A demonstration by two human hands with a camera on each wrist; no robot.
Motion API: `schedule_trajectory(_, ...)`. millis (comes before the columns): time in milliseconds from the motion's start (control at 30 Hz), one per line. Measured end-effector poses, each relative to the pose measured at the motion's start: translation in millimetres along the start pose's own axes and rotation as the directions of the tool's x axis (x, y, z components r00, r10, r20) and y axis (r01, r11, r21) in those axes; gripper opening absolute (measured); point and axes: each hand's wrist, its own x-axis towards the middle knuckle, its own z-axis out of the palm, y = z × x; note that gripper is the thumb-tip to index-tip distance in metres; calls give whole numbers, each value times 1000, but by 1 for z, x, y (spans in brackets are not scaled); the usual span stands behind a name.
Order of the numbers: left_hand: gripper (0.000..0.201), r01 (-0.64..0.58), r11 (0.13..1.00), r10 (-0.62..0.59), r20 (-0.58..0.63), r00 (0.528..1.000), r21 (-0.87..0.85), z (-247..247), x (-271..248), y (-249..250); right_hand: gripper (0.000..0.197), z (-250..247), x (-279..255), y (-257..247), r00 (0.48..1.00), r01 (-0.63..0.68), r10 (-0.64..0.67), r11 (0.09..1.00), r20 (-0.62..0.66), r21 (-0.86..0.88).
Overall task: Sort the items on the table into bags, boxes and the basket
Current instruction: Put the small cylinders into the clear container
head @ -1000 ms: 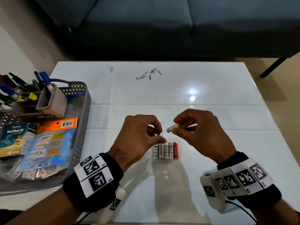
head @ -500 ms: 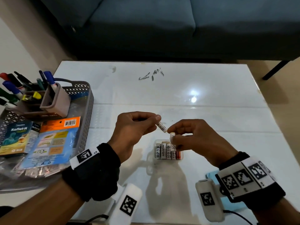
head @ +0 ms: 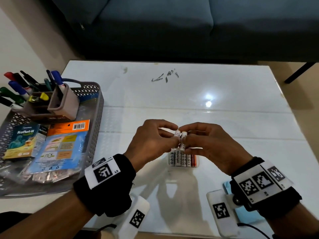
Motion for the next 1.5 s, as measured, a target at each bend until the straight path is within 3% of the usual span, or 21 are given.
schedule_trajectory(133, 25, -92, 924, 83, 41, 996, 372, 1, -2, -3, 20, 2, -2, 5, 996, 72, -83, 970, -40, -231)
schedule_trajectory(233, 16, -76, 905, 90, -13, 996, 419, 3, -4, -7, 15, 3, -3, 11, 981, 115, -181, 835, -70, -538)
schedule_trajectory(300, 17, -83, 887, 114, -40, 993, 454, 5, -5, -10, 17, 5, -5, 15, 969, 127, -232, 754, -81, -645)
schedule_trajectory(467, 15, -156, 835, 210, -43, 977, 528, 9, -3, -17, 22, 6, -3, 22, 936, 162, -336, 675, -104, -720)
schedule_trajectory(667, 21, -251, 691, 310, 35, 950, 677, 12, 0, -22, 18, 8, 0, 27, 927, 177, -365, 629, -86, -757)
schedule_trajectory(767, 22, -260, 664, 318, 49, 947, 701, 11, 2, -26, 18, 8, 1, 26, 929, 171, -360, 631, -90, -756)
schedule_trajectory(1033, 20, -228, 712, 267, 44, 963, 664, 10, 4, -31, 18, 2, 1, 21, 934, 147, -337, 660, -116, -737)
schedule_trajectory(1200, 10, -127, 802, 129, 39, 991, 583, 4, 9, -23, 16, 5, 1, 22, 945, 144, -311, 681, -106, -718)
schedule_trajectory(1400, 41, 3, 851, -101, 158, 982, 525, -4, 6, -15, 13, 12, 4, 28, 953, 142, -289, 699, -95, -701)
schedule_trajectory(1500, 37, 30, 860, -121, 146, 982, 509, 4, 1, -15, 14, 15, 5, 32, 953, 149, -295, 662, -73, -734)
